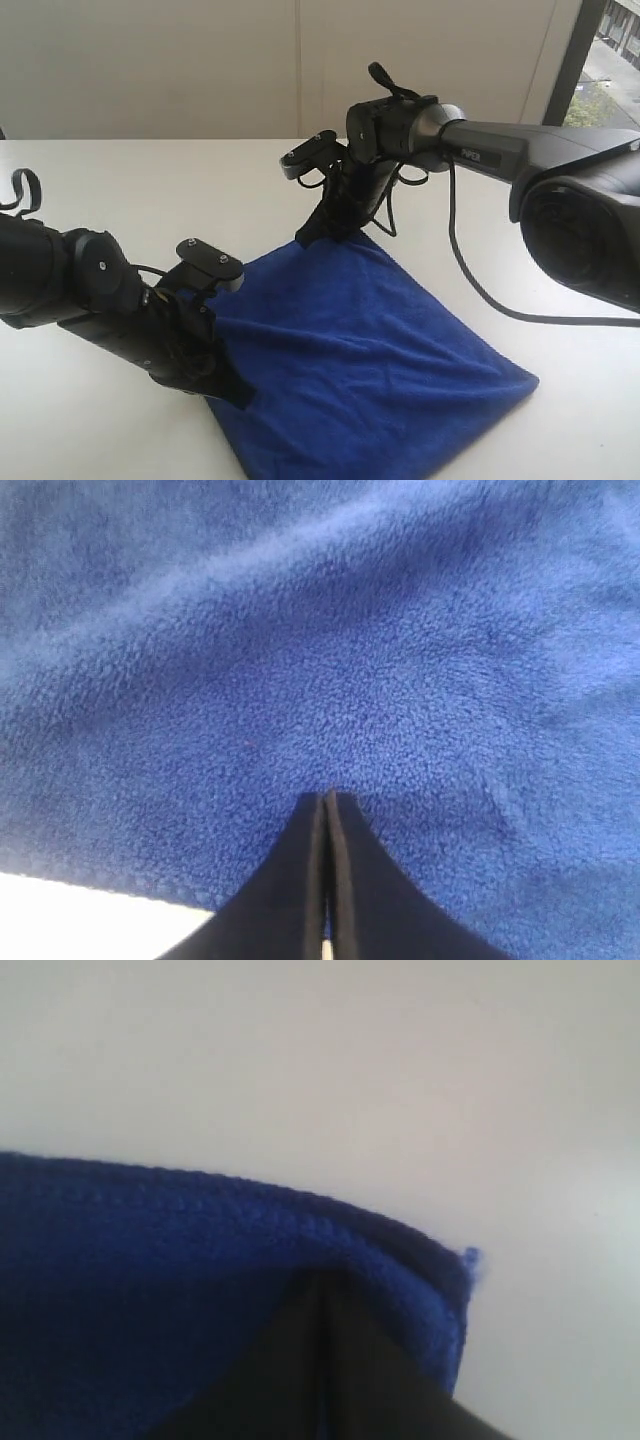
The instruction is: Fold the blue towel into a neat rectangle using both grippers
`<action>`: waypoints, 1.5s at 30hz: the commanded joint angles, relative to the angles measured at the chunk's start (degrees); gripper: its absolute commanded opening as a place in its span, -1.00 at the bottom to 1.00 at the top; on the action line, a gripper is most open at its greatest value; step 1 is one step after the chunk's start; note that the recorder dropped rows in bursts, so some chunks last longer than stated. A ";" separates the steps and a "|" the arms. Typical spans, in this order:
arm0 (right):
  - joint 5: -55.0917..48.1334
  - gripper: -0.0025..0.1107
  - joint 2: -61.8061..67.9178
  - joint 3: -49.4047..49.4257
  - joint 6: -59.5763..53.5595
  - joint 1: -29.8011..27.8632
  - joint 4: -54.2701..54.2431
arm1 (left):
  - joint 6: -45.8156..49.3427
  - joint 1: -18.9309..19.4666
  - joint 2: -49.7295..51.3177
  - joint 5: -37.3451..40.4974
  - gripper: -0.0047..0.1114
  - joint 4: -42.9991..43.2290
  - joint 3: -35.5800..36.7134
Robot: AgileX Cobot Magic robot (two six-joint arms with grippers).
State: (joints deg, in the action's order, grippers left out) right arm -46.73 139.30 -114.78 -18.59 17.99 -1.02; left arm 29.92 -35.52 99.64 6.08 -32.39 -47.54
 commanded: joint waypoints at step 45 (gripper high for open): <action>-13.69 -0.96 -10.80 0.10 -6.45 -3.23 -2.77 | -1.77 -2.10 -7.45 0.11 -0.92 -2.42 -1.28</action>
State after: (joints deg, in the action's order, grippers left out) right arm -52.64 131.41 -114.68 -24.76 15.23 -7.14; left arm 29.00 -37.22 93.68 3.07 -33.65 -48.69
